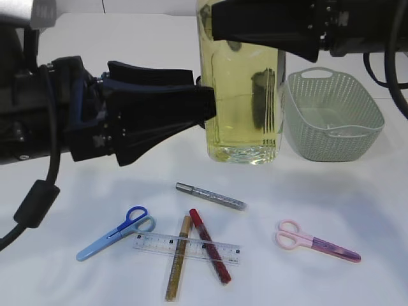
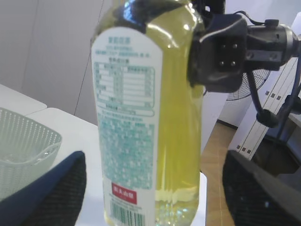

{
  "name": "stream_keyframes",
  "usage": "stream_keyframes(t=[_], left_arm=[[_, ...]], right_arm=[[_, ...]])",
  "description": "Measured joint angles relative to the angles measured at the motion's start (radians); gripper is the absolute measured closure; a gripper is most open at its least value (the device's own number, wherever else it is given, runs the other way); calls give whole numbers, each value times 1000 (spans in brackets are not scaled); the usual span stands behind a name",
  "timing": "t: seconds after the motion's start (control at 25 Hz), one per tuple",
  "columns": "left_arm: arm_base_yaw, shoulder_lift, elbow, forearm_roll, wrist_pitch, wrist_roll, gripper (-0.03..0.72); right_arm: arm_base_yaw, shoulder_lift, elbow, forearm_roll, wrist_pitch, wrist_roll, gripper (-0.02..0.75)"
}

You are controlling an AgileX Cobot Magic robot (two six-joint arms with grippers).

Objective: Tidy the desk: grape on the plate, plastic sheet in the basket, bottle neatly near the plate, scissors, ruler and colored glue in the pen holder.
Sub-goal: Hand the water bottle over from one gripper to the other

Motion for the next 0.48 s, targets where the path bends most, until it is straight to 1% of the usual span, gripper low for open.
stream_keyframes(t=[0.24, 0.48], left_arm=[[0, 42, -64, 36, 2, -9, 21], [0, 132, -156, 81, -43, -75, 21]], right_arm=[[0, 0, 0, 0, 1, 0, 258], [0, 0, 0, 0, 1, 0, 258]])
